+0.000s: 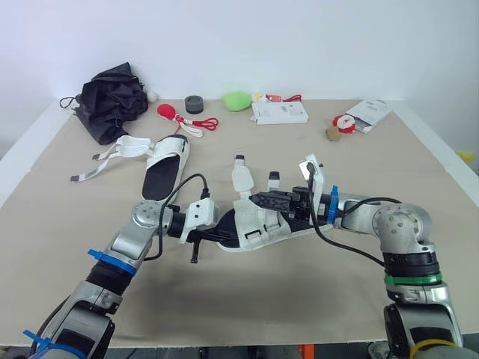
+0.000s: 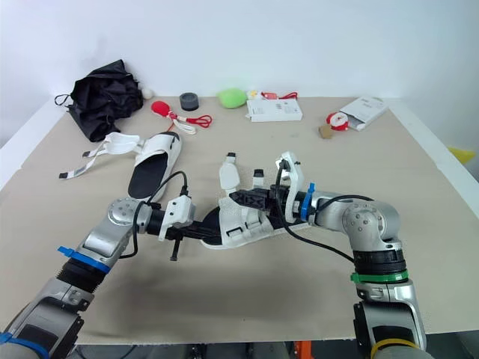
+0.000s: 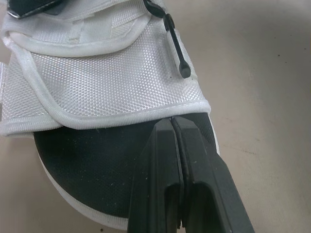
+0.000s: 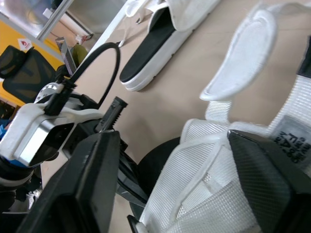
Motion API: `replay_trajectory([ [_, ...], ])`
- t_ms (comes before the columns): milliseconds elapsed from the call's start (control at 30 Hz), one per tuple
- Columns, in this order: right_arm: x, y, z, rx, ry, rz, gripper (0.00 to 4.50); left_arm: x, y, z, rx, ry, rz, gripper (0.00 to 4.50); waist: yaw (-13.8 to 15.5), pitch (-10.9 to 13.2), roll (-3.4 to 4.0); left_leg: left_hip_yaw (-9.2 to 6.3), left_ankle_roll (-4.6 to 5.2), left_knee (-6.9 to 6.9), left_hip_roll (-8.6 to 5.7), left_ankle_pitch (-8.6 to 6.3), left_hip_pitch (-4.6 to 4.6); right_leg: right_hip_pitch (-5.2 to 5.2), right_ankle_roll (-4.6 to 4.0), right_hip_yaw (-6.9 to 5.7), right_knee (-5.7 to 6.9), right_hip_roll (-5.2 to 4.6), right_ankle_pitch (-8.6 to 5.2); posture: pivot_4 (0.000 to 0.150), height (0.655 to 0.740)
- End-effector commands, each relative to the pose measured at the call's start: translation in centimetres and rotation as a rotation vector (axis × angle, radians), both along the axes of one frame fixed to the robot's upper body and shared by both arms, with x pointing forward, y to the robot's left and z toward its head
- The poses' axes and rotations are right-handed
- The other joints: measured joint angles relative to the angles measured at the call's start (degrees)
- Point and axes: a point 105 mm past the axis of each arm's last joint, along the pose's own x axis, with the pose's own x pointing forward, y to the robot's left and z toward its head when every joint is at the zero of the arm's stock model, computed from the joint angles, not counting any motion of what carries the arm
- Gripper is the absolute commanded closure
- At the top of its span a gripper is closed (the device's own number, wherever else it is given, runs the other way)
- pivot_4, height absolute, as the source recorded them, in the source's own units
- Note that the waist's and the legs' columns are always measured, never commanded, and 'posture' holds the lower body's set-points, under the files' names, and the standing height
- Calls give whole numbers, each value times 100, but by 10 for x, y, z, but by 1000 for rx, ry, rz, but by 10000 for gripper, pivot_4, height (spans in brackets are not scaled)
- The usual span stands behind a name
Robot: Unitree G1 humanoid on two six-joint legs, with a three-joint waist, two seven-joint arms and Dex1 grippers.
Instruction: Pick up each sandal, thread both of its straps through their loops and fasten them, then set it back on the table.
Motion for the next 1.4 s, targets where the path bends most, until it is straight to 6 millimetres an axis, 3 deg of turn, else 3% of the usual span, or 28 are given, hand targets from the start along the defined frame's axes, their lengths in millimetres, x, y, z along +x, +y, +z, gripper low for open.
replay_trajectory([
  [33, 13, -13, 2, -25, -8, -79, 5827, -12, 4, -33, 99, 106, -17, 45000, -1, -2, 2, 0, 0, 0, 0, 0, 1, 0, 0, 0, 0, 0, 0, 1500, 7400],
  [200, 26, -14, 9, -2, -25, -116, 5827, -12, 2, -33, 97, 107, -20, 45000, -2, -4, 6, 1, 2, 0, 0, 2, 2, 0, 2, 0, 0, 0, 1, 1500, 7400],
  [433, 24, -10, 48, 140, -80, -19, 5827, -12, 2, -33, 98, 108, -26, 45000, 1, -3, 11, 6, 2, -3, 0, 1, -6, -7, -9, 7, 1, 1, 7, 1500, 7400],
  [667, 32, -22, 40, 71, -87, -62, 5827, -12, 2, -34, 100, 106, -28, 45000, 3, -3, 11, 6, 4, -3, -2, -1, -7, -7, -7, 9, 0, 0, 6, 1500, 7400],
  [867, 42, -24, 44, -13, -106, -40, 5827, -12, 4, -34, 108, 104, -32, 45000, -2, -2, 17, 10, 4, -3, -2, -1, -7, -11, -8, 11, 1, 0, 6, 1500, 7400],
  [1167, 48, -45, 48, -49, -133, -30, 5827, -11, 6, -34, 107, 99, -25, 45000, 2, -2, 17, 10, 6, -4, -5, -2, -9, -13, -8, 14, 1, 0, 4, 1500, 7400],
  [1400, 48, -35, 33, -64, -119, -9, 5827, -11, 8, -34, 108, 99, -21, 45000, -2, -3, 18, 10, 6, -4, -4, -2, -9, -14, -10, 13, 3, 0, 5, 1500, 7400],
])
